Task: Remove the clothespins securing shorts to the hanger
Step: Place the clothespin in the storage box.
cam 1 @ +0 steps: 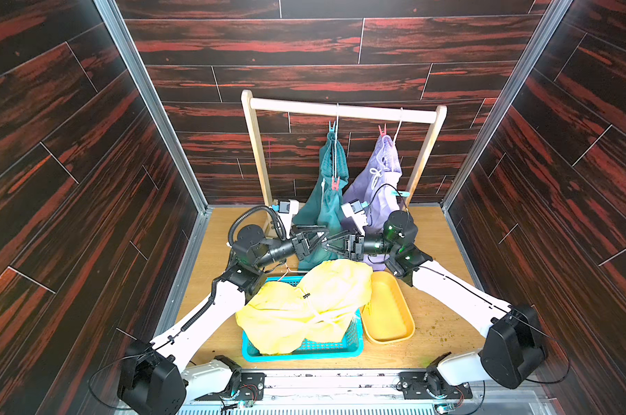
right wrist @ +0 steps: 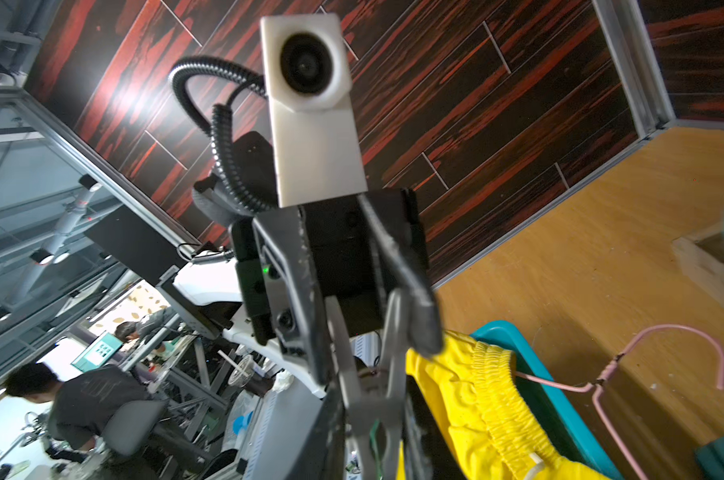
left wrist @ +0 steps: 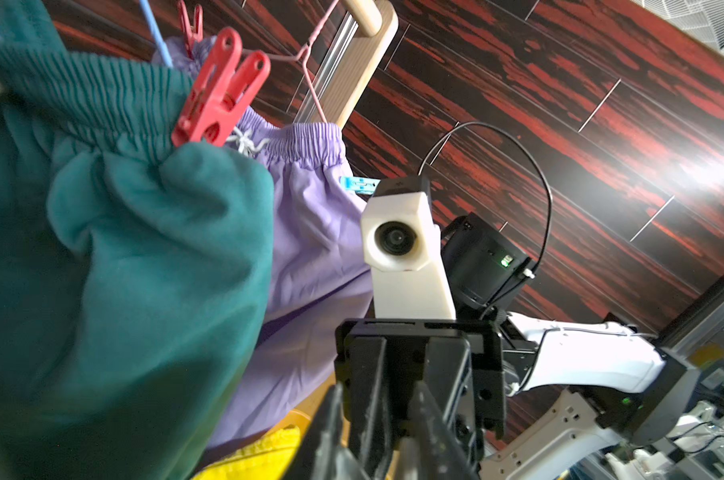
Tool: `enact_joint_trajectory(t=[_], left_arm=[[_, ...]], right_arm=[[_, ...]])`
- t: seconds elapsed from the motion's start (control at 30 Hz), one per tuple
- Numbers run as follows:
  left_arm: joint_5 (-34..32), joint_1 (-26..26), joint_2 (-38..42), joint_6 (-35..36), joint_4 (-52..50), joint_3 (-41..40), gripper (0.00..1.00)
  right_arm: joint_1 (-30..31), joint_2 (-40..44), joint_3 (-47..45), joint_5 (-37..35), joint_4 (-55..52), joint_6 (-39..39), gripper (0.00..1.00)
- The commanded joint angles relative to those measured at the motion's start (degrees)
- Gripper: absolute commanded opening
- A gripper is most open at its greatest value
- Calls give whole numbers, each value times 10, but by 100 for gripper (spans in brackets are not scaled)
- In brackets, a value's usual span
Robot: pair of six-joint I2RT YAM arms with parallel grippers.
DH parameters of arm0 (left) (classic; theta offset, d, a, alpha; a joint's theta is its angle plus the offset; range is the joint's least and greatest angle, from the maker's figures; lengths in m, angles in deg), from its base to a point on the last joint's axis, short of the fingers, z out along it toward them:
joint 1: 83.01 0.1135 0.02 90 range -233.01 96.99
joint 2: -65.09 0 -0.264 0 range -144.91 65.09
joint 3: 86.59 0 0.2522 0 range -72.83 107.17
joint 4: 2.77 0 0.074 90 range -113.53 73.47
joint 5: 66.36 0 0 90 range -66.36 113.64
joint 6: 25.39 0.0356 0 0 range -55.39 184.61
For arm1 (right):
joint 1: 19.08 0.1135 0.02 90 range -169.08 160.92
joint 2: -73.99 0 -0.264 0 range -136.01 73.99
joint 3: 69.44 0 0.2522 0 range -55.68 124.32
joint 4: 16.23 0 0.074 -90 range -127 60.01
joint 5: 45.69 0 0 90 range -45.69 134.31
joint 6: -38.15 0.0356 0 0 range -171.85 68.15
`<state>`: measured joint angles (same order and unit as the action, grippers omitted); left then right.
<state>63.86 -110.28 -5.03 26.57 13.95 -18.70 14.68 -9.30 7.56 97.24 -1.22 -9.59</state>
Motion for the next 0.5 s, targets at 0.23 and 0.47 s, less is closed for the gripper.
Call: enact_joint_trajectory(t=[0.23,0.47], left_arm=[[-91,-4,45,6,1,-14,100],[-241,-3,149,83,-87,-53,100]], right_arm=[[3,8,-15,-27,-43,-31,1],[5,55,-17,-99,-154,-117,0]])
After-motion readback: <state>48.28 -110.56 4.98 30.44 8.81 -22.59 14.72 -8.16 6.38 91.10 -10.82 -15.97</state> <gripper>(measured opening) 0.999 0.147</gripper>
